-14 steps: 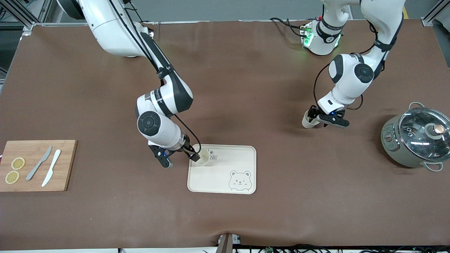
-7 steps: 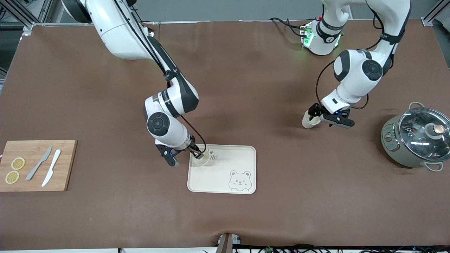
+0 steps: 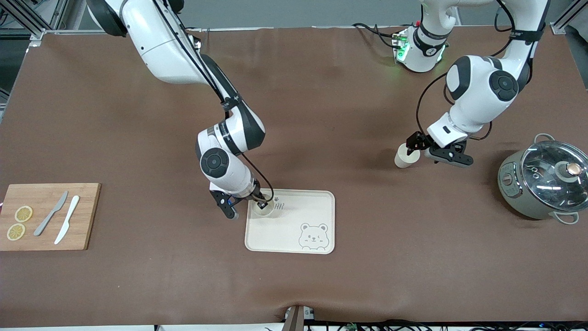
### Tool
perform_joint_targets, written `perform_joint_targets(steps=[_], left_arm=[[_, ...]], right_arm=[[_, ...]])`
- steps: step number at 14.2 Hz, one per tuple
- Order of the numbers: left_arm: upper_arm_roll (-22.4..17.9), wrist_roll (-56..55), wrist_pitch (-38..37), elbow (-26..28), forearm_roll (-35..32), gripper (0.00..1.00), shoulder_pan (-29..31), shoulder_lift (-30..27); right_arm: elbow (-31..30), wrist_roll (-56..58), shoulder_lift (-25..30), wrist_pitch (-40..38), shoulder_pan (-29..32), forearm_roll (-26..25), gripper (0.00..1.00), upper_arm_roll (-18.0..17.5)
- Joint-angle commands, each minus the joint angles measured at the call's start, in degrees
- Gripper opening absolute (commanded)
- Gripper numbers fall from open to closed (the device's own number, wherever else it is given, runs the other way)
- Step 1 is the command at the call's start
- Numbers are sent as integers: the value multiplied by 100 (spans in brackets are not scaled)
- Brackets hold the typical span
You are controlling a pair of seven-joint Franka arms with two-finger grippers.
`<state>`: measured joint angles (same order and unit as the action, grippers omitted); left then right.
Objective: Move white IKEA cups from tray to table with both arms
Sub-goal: 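Grasp the second white cup with the right gripper while the left gripper lowers, then lift the cup off the tray with the right gripper while the left gripper withdraws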
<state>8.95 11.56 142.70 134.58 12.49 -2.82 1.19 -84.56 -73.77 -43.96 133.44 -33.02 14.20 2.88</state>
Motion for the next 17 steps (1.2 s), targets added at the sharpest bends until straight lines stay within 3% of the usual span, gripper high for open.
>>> perform_joint_targets(steps=[1, 4, 12, 17], left_arm=[[45, -284, -670, -580, 34, 100, 45, 21], [36, -636, -1506, -1257, -194, 100, 62, 39], [54, -1428, -2956, -2575, -651, 100, 71, 30], [54, -1437, -3783, -3209, -993, 100, 71, 21]], right_arm=[[150, -15, -16, -63, 14, 39, 0, 37], [186, 151, 89, -247, 172, 56, 0, 37], [90, 1943, 836, -2249, 971, 91, 0, 37], [-1271, 4095, 1688, -2243, 1657, 4, 0, 90]])
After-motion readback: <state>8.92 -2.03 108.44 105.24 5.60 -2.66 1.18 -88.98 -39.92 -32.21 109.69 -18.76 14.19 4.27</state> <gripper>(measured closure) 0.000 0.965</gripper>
